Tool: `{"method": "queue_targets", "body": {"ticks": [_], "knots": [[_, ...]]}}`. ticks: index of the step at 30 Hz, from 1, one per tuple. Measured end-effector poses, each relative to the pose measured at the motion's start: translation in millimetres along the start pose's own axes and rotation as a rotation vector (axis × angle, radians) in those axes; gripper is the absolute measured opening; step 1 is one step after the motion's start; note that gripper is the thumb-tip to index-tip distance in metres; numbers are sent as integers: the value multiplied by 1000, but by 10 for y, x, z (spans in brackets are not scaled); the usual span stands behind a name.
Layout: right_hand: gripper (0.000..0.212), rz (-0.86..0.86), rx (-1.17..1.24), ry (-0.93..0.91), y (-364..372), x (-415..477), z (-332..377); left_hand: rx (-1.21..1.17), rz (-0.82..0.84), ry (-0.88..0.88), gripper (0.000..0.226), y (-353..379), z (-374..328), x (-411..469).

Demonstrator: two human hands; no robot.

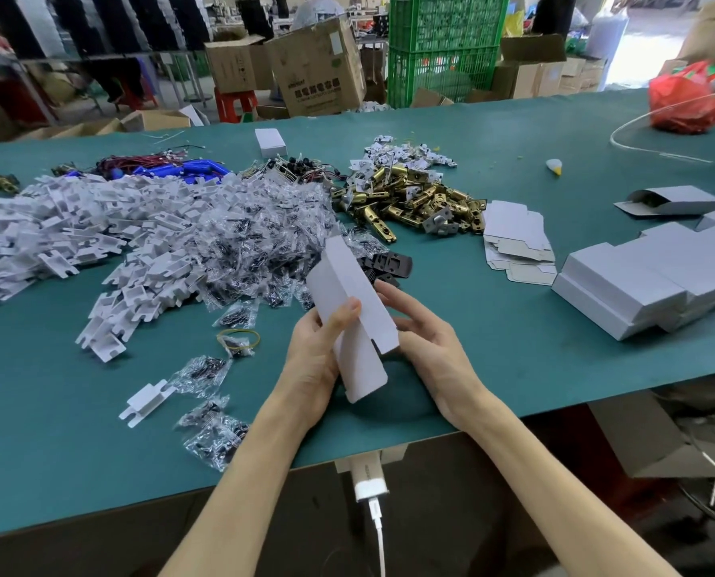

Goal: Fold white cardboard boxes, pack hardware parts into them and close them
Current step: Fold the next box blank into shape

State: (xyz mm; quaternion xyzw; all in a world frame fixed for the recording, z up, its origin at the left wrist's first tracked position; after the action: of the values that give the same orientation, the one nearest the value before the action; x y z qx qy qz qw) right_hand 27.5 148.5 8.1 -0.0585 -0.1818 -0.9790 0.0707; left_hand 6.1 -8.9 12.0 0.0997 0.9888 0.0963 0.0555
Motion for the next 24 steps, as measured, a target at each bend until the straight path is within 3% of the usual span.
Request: {"method": "queue_targets", "body": {"ticks": [4, 10, 16, 24], "knots": [[44, -8, 141, 30, -26, -1, 17, 17, -69, 18, 60, -28, 43, 22], [39, -154, 63, 1, -31, -22, -47, 243, -36, 89, 53, 59, 124, 23], [26, -181, 109, 22, -65, -19, -61, 241, -39, 96, 25, 20, 131, 35], [25, -217, 141, -1, -81, -25, -57, 225, -35, 86, 27, 28, 136, 26]]}}
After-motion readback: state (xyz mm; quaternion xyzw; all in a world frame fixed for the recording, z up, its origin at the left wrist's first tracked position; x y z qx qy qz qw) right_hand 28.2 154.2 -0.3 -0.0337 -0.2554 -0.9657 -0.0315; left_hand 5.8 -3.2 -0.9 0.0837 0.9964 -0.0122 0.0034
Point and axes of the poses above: each hand's wrist, its own x-axis towards the middle knuckle, its own y-axis out of the palm, z = x × y, the point moved 2 cm from there along x, towards the middle knuckle, and after that the axes turned 13 degrees about x, right-handed, at the moved point
